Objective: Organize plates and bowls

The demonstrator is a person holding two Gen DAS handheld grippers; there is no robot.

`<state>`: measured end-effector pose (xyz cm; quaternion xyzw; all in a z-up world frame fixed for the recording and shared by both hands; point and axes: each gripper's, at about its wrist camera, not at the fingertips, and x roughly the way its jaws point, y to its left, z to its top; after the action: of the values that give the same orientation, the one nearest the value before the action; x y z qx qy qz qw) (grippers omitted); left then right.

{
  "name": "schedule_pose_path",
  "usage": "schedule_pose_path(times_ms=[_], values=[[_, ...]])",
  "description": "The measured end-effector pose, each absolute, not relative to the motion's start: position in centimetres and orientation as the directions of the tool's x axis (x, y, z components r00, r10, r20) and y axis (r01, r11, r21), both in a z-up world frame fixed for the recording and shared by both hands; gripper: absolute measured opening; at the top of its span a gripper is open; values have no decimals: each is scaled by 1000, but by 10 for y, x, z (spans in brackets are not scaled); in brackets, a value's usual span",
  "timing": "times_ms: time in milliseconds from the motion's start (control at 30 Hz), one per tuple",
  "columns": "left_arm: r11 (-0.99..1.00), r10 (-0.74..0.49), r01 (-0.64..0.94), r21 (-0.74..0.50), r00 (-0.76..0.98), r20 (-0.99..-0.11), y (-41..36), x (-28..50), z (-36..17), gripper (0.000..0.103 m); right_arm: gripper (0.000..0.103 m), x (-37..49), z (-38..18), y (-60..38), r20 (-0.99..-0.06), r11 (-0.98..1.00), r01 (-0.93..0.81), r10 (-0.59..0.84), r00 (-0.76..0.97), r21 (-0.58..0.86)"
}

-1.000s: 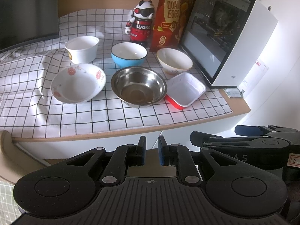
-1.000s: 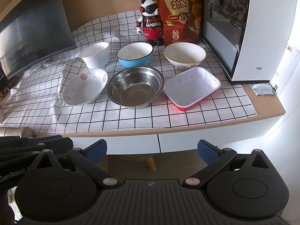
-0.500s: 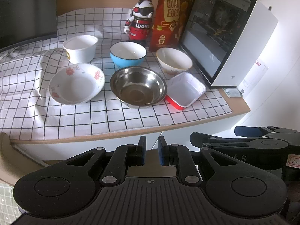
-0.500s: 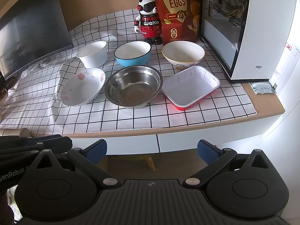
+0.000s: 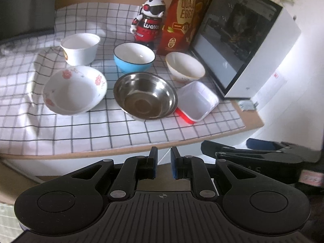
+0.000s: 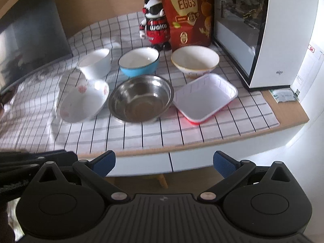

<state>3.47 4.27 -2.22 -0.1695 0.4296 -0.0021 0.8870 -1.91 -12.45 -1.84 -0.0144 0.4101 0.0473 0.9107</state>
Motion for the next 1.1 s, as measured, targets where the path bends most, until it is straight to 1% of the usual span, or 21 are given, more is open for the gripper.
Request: schedule_pose_path(times_ms=[100, 167, 233, 367, 433, 500, 567, 600, 667, 733, 800, 867, 900, 933, 967, 1000, 1033, 1100], values=[[923, -155, -181, -340, 634, -758, 64, 45, -35, 17, 103, -6, -28, -123, -710, 997, -70, 34, 704, -22], [909, -148, -212, -360, 642, -752, 82, 50, -44, 18, 103, 1, -32, -123, -670, 998, -70, 48, 741, -6], [899, -161, -205, -386, 667, -728, 103, 54, -49, 19, 103, 8, -34, -121, -638, 998, -63, 45, 769, -5], [900, -210, -128, -417, 710, -672, 138, 75, -54, 19, 103, 35, -45, -106, -611, 987, 55, -137, 779, -150], [891, -254, -111, -439, 682, -686, 150, 95, -55, 19, 103, 44, -47, -102, -604, 976, 106, -203, 771, -192], [913, -250, -93, -397, 642, -725, 148, 117, -54, 19, 103, 52, -49, -102, -578, 938, 218, -338, 743, -268], [925, -328, 55, -376, 615, -717, 133, 137, -50, 19, 102, 57, -50, -108, -543, 881, 322, -468, 698, -345], [910, -393, 143, -388, 592, -704, 123, 151, -48, 19, 102, 57, -49, -114, -526, 863, 356, -501, 687, -357], [884, -466, 238, -403, 539, -702, 103, 180, -47, 19, 102, 55, -44, -129, -509, 854, 393, -519, 686, -341], [870, -493, 297, -393, 506, -708, 79, 211, -47, 19, 102, 56, -41, -147, -510, 862, 401, -507, 695, -311], [861, -504, 349, -369, 493, -709, 56, 242, -50, 19, 102, 61, -43, -171, -532, 887, 385, -461, 710, -255], [861, -493, 386, -332, 469, -733, 33, 276, -59, 19, 94, 74, -50, -199, -578, 926, 340, -370, 727, -165], [868, -472, 391, -308, 451, -758, 20, 294, -64, 19, 92, 81, -57, -210, -603, 941, 317, -324, 729, -122], [876, -449, 387, -288, 436, -780, 9, 309, -72, 19, 84, 91, -65, -224, -631, 953, 295, -272, 726, -71], [884, -425, 385, -265, 423, -800, 0, 324, -77, 19, 70, 100, -72, -237, -661, 960, 279, -225, 716, -24], [890, -399, 389, -237, 416, -817, -6, 334, -83, 19, 64, 109, -81, -248, -688, 964, 264, -177, 704, 22], [897, -365, 397, -195, 414, -834, -12, 345, -90, 19, 58, 117, -87, -257, -709, 967, 247, -129, 694, 66], [908, -301, 401, -124, 416, -858, -20, 359, -99, 21, 57, 129, -96, -270, -727, 967, 212, -46, 685, 139]])
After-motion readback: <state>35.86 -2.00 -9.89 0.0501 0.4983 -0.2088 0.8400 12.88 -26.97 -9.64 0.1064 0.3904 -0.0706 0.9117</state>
